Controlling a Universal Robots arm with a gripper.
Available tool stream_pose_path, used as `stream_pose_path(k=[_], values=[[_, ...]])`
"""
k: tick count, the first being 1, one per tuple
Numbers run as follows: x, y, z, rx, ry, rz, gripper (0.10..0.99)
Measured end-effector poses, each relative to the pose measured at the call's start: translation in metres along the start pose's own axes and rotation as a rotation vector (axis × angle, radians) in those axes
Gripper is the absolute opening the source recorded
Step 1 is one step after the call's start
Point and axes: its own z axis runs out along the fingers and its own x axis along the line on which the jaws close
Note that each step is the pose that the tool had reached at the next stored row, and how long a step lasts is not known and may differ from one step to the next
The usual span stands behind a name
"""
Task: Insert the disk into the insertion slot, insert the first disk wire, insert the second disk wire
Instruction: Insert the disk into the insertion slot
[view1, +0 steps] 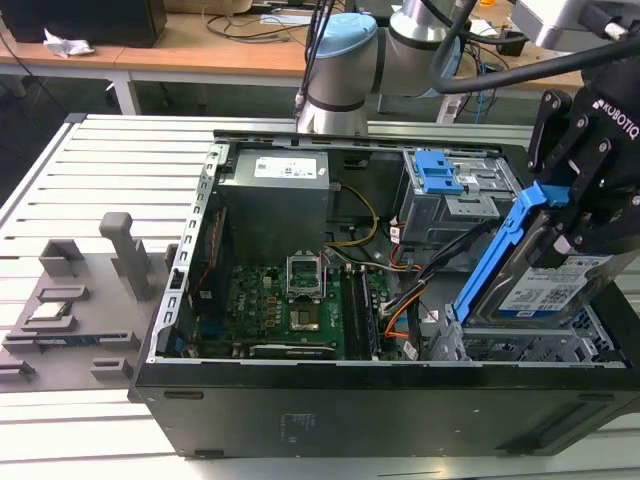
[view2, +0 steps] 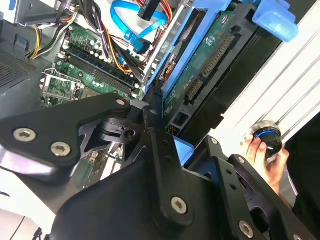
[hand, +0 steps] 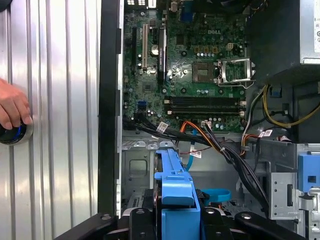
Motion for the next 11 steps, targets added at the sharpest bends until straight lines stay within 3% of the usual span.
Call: stream_pose_path(k=[11], values=[[0.0002,-0.001,0.0249,0.0,0.0,0.0,0.365]])
